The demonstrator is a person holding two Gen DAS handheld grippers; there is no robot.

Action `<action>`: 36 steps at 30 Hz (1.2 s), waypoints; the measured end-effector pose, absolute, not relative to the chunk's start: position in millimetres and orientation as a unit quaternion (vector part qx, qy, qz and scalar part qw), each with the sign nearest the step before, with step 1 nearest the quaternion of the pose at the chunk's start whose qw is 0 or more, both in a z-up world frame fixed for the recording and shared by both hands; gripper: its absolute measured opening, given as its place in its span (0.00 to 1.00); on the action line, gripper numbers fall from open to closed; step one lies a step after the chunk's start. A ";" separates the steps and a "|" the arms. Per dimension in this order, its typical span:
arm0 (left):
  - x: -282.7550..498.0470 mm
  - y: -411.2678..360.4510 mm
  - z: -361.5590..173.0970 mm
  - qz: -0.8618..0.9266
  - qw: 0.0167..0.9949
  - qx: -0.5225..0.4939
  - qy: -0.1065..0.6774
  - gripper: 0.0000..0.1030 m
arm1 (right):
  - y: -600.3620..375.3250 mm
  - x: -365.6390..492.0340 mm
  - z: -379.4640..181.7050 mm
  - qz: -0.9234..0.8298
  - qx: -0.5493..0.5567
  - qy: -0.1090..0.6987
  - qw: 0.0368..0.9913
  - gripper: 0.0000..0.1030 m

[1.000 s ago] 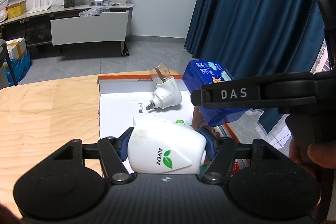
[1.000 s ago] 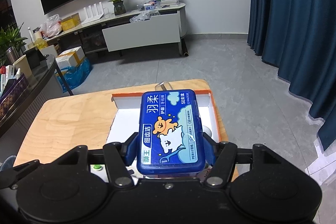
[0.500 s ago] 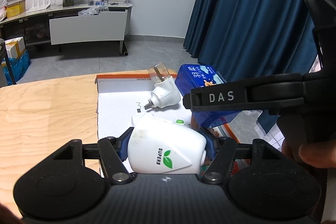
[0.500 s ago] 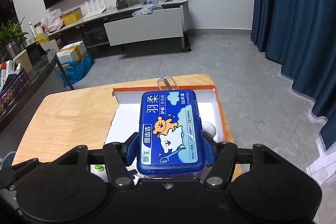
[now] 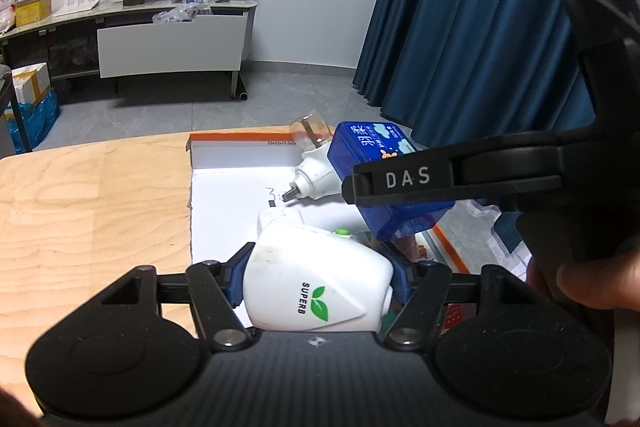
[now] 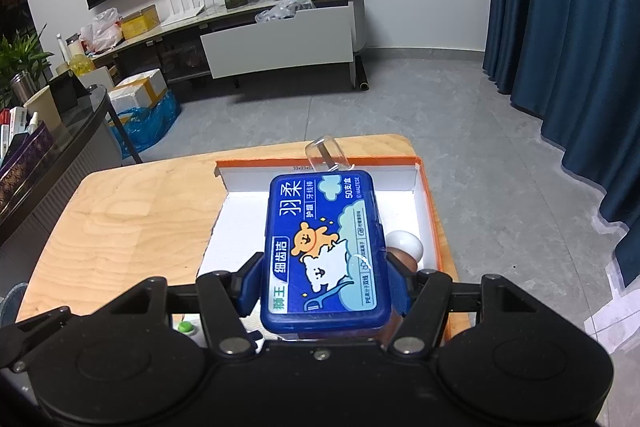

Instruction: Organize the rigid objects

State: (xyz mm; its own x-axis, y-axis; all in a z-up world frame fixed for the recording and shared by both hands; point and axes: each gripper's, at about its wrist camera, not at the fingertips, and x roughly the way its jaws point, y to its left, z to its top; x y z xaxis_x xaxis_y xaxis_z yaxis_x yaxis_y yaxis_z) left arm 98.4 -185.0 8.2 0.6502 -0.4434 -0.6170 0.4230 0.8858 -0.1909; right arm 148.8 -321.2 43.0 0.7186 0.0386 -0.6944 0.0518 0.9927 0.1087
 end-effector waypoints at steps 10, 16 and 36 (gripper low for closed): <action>101.0 -181.1 1.1 -0.243 0.903 -0.018 0.354 0.65 | -326.9 149.4 39.1 -0.012 0.079 0.360 0.930 0.77; 95.2 -188.9 -1.9 -0.268 0.893 -0.031 0.361 0.64 | -350.8 117.7 57.6 -0.055 0.095 0.319 0.941 0.77; 41.8 -168.2 40.4 -0.226 0.918 -0.032 0.324 1.00 | -349.1 13.5 83.1 -0.074 0.089 0.269 0.956 0.80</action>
